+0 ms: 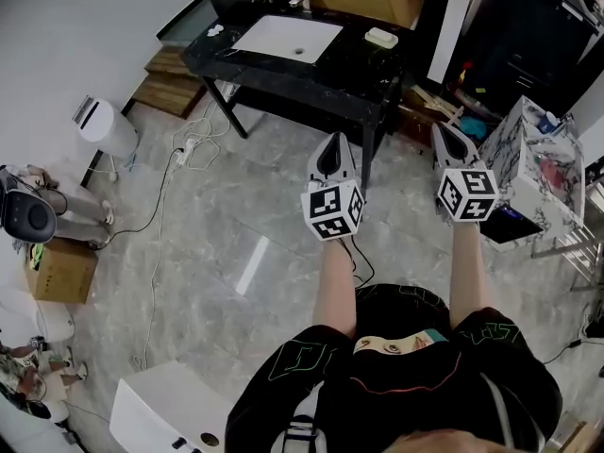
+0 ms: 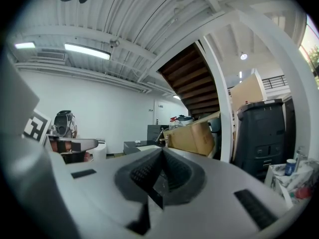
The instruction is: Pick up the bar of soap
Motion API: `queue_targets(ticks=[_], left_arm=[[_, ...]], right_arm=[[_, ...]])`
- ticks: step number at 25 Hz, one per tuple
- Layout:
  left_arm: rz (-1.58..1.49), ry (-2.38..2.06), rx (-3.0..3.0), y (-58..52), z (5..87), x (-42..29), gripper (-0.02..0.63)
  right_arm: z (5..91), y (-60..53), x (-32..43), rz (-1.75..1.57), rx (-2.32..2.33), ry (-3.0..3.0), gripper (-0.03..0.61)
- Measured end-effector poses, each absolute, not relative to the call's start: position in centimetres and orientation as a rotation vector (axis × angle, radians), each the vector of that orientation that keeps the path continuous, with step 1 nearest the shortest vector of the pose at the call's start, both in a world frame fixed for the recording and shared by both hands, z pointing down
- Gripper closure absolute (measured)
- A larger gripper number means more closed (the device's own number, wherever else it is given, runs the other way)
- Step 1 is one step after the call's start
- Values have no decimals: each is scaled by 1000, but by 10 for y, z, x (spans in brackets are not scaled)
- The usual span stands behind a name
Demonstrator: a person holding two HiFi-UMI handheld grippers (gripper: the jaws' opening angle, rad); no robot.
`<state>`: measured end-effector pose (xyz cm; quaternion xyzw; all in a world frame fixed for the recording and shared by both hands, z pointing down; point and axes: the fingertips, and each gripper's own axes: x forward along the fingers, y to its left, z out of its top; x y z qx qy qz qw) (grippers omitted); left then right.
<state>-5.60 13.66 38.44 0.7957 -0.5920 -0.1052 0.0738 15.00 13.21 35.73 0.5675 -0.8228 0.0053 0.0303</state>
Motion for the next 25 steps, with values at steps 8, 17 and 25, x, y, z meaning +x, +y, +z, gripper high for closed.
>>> queue_targets(ticks=[8, 17, 25], left_arm=[[-443, -1756, 2386, 140, 375, -52, 604], [-519, -1602, 2432, 145, 374, -33, 606], [-426, -1716, 2367, 114, 393, -53, 606]], right_arm=[[357, 138, 159, 36, 1758, -2521, 572], [370, 131, 170, 104, 1759, -2519, 572], [396, 86, 152, 216, 1703, -2577, 572]])
